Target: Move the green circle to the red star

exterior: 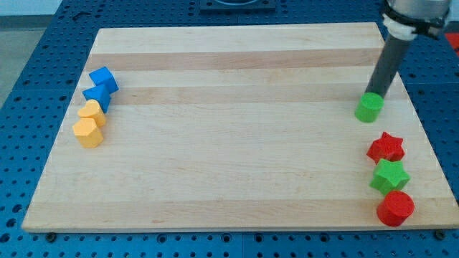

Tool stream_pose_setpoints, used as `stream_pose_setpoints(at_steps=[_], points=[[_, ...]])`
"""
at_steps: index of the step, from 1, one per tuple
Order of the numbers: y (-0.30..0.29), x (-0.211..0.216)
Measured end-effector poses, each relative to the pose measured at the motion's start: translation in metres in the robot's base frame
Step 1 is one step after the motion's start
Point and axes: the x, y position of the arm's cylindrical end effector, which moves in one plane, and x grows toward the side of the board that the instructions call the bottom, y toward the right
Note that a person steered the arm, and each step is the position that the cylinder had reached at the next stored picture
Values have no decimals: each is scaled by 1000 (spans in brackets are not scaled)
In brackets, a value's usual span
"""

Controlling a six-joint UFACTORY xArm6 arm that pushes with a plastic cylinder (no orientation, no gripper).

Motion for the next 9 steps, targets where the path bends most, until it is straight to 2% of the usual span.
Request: stream_pose_setpoints(at_steps=[2, 3, 4, 6, 9], points=[[0, 26], [-17, -11], [-24, -18], [-25, 16], [-28, 30]])
